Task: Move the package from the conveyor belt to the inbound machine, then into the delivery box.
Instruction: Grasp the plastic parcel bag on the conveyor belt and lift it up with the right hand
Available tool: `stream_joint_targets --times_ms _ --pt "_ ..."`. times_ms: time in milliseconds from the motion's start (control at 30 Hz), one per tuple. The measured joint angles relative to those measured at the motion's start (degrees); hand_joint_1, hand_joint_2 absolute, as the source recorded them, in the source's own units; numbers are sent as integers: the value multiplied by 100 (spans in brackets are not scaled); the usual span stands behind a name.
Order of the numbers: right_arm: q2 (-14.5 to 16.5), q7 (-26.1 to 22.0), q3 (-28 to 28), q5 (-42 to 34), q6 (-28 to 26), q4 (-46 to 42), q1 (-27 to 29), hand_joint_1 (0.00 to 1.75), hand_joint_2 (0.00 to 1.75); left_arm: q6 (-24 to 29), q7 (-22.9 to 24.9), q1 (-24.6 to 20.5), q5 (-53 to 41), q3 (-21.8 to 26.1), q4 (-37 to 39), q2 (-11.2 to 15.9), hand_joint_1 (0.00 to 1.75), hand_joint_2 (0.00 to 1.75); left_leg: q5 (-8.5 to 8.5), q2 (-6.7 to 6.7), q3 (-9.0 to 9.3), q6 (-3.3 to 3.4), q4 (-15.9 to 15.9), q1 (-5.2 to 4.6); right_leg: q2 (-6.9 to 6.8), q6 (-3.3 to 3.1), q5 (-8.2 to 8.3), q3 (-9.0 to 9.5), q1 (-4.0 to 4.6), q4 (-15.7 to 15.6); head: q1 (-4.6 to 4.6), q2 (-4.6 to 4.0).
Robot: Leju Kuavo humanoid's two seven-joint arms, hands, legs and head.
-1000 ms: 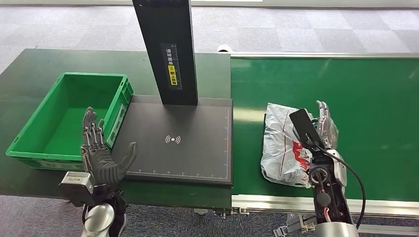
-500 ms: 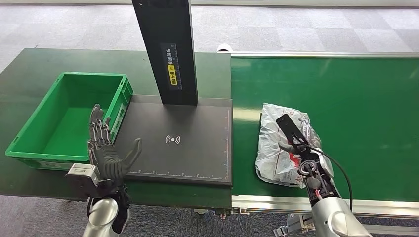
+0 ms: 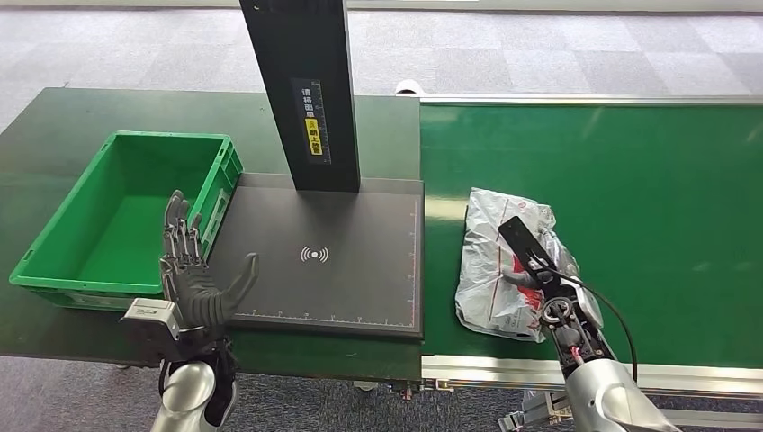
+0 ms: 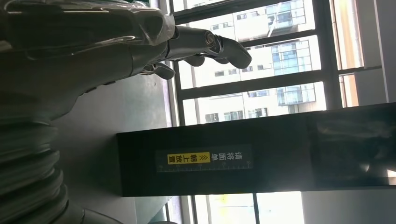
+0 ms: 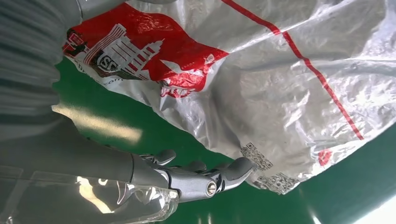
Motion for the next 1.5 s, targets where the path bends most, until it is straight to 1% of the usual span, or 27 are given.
stream_joint_targets --times_ms 67,133,167,300,367,500,700,1000,1133,1200,1333,1367,1500 --pt "0 24 -8 5 85 75 5 0 175 -1 1 12 7 -1 -1 0 0 175 0 0 0 0 0 0 0 0 0 0 0 0 1 0" --pt "0 126 -12 23 282 157 13 0 175 -17 4 20 34 -4 -1 0 0 175 0 0 0 0 0 0 0 0 0 -1 0 0 1 -1" --pt "2 229 -13 37 459 206 15 0 175 -39 8 14 51 -10 4 0 0 175 0 0 1 0 0 0 0 0 0 -1 0 0 1 -1" --pt "43 839 -17 218 1475 413 -26 0 175 -170 63 -137 108 -85 100 -4 0 175 -1 4 12 -1 0 0 3 0 0 8 0 -1 2 -1" --pt "74 1021 -13 302 1745 480 -91 0 175 -196 83 -229 114 -111 163 -11 0 175 -4 11 27 -2 0 0 7 0 -1 21 1 -2 2 -1" --pt "126 1121 -9 349 1848 563 -157 175 175 -207 94 -290 120 -157 250 -20 0 175 -5 15 41 -2 0 1 8 0 -2 33 2 -3 2 -1" --pt "142 1161 0 410 1827 593 -220 175 175 -197 95 -296 121 -173 304 -20 0 175 -5 16 53 -2 0 1 8 -1 -2 45 3 -3 3 -1" --pt "178 1109 -2 345 1367 593 -192 175 175 -174 95 -260 122 -162 267 -18 0 175 -5 16 53 -2 0 1 8 -1 -2 46 3 -3 2 -1" --pt "198 1053 -2 345 1243 593 -168 175 175 -166 96 -241 122 -150 228 -15 0 175 -4 14 52 -2 -1 1 8 -1 -2 48 2 -3 2 -1" --pt "213 951 -3 338 1059 593 -157 175 175 -138 100 -225 122 -143 213 -12 0 175 -4 13 50 -2 -1 1 7 0 -2 49 2 -3 2 -1" --pt "270 454 -47 274 256 550 -130 175 175 -19 102 -62 115 -89 50 2 0 175 -3 15 35 -1 -1 -1 9 0 1 39 0 -2 2 -1" --pt "282 372 -66 259 135 508 -145 175 175 1 102 3 111 -62 -19 5 0 175 -3 16 32 -1 0 -1 10 0 2 34 0 -1 1 -1" --pt "304 320 -103 237 63 335 -240 175 175 23 103 165 102 23 -213 18 0 175 -3 7 26 -1 0 0 8 0 1 27 0 -1 2 -1"
